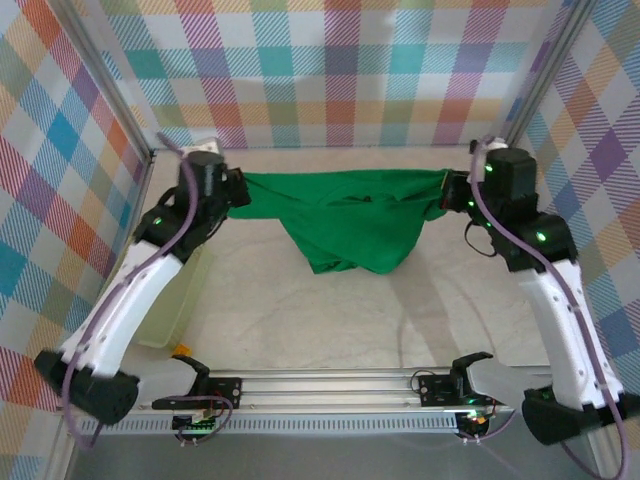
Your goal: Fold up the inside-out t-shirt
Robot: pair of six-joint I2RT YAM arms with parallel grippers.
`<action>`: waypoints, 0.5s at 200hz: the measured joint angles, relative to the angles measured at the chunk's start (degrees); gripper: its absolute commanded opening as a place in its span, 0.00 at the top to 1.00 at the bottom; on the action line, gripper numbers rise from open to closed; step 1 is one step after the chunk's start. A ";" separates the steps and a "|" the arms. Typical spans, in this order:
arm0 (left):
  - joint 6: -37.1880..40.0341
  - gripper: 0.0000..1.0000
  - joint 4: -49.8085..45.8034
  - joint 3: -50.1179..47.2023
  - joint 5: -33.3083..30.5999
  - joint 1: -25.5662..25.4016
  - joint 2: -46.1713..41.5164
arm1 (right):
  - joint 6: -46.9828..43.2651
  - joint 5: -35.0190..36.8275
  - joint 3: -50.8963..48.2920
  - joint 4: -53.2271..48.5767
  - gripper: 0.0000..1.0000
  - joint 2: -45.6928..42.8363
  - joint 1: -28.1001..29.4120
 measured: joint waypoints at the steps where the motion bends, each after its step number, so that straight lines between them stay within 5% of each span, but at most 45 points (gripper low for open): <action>1: 0.02 1.00 0.02 0.04 0.13 0.00 -0.35 | -0.04 -0.17 0.31 0.00 1.00 -0.48 0.00; 55: -0.17 1.00 6.03 6.34 10.29 0.04 -18.60 | -1.07 -8.94 10.93 5.60 1.00 -15.23 0.00; 100: -0.96 1.00 6.86 9.92 15.28 0.04 -21.09 | 0.22 -15.04 16.70 7.89 1.00 -17.81 0.00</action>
